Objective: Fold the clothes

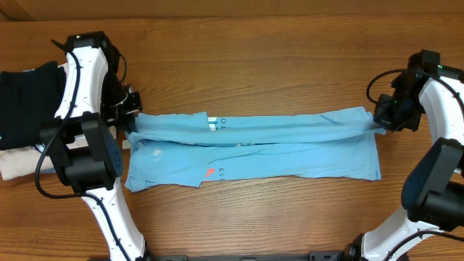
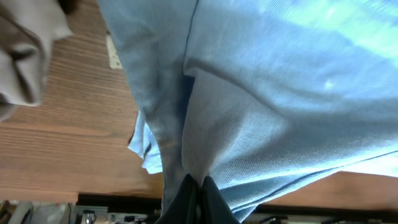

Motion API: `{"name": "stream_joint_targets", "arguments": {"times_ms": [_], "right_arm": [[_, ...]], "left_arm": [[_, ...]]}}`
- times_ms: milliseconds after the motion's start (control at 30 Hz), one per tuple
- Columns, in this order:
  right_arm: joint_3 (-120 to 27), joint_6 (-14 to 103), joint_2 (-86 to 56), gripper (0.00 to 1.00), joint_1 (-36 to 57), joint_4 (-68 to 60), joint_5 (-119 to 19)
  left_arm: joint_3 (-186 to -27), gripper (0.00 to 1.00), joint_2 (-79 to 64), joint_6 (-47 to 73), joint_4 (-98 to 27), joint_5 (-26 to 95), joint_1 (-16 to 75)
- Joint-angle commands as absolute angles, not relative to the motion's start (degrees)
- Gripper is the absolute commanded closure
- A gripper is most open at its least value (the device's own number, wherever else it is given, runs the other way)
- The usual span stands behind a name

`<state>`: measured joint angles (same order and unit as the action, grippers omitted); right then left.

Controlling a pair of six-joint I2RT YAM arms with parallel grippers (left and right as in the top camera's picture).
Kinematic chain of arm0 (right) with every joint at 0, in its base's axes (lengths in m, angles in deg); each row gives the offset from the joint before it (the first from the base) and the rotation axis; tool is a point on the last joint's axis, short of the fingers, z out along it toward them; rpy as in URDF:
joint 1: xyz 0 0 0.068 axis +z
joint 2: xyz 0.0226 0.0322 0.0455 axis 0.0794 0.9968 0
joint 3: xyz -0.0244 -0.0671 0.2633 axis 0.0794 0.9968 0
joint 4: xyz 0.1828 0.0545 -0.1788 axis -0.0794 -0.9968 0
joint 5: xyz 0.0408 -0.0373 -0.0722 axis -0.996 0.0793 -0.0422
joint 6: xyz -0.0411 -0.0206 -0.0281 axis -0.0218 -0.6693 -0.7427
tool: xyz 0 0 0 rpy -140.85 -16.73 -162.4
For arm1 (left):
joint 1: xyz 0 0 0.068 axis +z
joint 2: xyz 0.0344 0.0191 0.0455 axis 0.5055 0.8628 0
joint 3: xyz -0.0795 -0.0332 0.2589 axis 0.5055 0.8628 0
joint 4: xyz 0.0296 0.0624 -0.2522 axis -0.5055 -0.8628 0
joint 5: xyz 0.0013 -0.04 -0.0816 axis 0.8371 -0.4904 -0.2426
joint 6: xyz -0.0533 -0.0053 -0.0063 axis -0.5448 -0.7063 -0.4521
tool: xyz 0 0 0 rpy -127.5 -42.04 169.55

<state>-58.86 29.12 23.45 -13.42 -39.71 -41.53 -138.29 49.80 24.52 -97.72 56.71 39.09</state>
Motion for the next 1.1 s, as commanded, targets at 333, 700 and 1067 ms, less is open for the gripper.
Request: {"name": "stream_joint_targets", "arguments": {"times_ms": [333, 700, 1067], "right_arm": [[-58.88, 29.49, 21.55, 0.95, -13.90, -44.34, -40.48], [-58.88, 29.52, 21.55, 0.91, -13.90, -46.70, -40.09], [-58.88, 29.52, 21.55, 0.82, -13.90, -47.42, -40.05]], "left_arm": [[-130.64, 0.96, 47.92, 26.59, -97.96, 59.28, 39.55], [-129.66, 0.96, 47.92, 26.79, -97.96, 59.83, 39.55], [-129.66, 0.96, 47.92, 27.82, -97.98, 59.85, 39.55]]}}
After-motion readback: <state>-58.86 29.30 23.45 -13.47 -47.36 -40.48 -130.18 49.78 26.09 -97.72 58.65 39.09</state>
